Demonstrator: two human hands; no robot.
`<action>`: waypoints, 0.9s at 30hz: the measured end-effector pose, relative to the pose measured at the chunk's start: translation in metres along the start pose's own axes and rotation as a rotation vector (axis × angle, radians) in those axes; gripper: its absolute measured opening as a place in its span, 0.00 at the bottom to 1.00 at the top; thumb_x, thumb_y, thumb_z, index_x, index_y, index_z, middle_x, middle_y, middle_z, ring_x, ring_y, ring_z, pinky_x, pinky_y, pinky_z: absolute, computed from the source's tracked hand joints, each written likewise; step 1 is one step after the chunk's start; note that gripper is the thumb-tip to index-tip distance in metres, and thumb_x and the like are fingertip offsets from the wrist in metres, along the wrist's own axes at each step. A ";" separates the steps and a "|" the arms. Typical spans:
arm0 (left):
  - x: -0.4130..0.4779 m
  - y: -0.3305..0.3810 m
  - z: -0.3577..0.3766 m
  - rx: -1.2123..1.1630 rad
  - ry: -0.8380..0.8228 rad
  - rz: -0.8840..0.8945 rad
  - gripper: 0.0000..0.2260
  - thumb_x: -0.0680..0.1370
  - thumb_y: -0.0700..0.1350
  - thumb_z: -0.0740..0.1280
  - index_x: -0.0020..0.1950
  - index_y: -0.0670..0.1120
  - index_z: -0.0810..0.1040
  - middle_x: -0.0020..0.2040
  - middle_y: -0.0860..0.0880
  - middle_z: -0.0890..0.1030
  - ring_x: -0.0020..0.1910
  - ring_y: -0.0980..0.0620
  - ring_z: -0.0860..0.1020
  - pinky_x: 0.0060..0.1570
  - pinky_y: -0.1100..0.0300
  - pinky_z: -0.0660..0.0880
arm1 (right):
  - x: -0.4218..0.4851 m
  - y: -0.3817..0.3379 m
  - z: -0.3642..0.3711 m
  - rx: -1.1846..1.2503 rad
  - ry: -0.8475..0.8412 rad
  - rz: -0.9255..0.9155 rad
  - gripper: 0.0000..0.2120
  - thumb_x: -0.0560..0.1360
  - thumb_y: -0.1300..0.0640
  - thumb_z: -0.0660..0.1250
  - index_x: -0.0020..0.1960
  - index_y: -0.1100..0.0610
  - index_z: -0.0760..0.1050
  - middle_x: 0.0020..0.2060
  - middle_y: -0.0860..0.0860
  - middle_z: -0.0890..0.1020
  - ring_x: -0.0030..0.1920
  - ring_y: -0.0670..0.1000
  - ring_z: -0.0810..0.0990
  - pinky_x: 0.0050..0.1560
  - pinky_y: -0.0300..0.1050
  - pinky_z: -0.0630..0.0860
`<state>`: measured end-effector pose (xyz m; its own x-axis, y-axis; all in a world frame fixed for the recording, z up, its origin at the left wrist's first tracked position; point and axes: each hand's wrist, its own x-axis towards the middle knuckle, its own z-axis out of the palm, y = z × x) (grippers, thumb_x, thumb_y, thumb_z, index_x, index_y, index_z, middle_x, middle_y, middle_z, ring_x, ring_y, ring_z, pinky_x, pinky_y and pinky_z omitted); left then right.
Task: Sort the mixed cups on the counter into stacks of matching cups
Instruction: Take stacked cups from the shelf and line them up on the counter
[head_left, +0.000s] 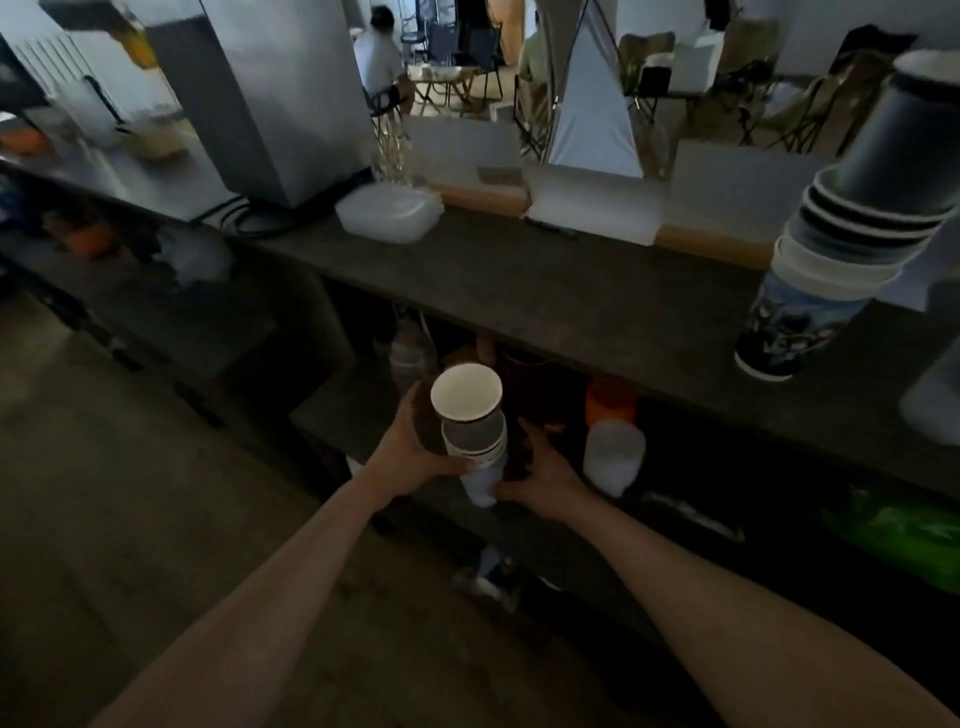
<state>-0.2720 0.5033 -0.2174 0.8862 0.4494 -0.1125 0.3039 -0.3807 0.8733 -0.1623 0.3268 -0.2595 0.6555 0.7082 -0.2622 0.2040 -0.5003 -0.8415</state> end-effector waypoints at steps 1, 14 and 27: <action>0.003 -0.011 0.005 -0.029 -0.019 0.008 0.60 0.56 0.50 0.85 0.79 0.48 0.53 0.76 0.51 0.65 0.73 0.57 0.65 0.70 0.53 0.66 | 0.004 0.006 0.005 0.019 0.005 -0.010 0.52 0.67 0.54 0.79 0.79 0.52 0.49 0.77 0.50 0.60 0.77 0.52 0.59 0.68 0.39 0.57; 0.006 -0.001 0.010 -0.112 -0.083 -0.062 0.38 0.69 0.42 0.79 0.70 0.61 0.63 0.62 0.61 0.77 0.58 0.49 0.81 0.46 0.43 0.82 | 0.005 -0.017 0.010 0.149 0.095 -0.087 0.40 0.68 0.40 0.70 0.76 0.48 0.60 0.73 0.50 0.70 0.73 0.52 0.68 0.72 0.56 0.66; 0.000 0.242 -0.063 0.081 -0.051 0.312 0.34 0.67 0.53 0.78 0.70 0.57 0.68 0.61 0.60 0.80 0.58 0.63 0.79 0.53 0.58 0.79 | -0.080 -0.169 -0.142 0.040 0.508 -0.461 0.31 0.74 0.36 0.64 0.74 0.43 0.61 0.61 0.48 0.80 0.59 0.50 0.79 0.56 0.51 0.78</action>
<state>-0.2207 0.4620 0.0238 0.9568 0.2605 0.1291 0.0399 -0.5575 0.8292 -0.1456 0.2839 -0.0293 0.7702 0.5176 0.3726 0.5230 -0.1783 -0.8334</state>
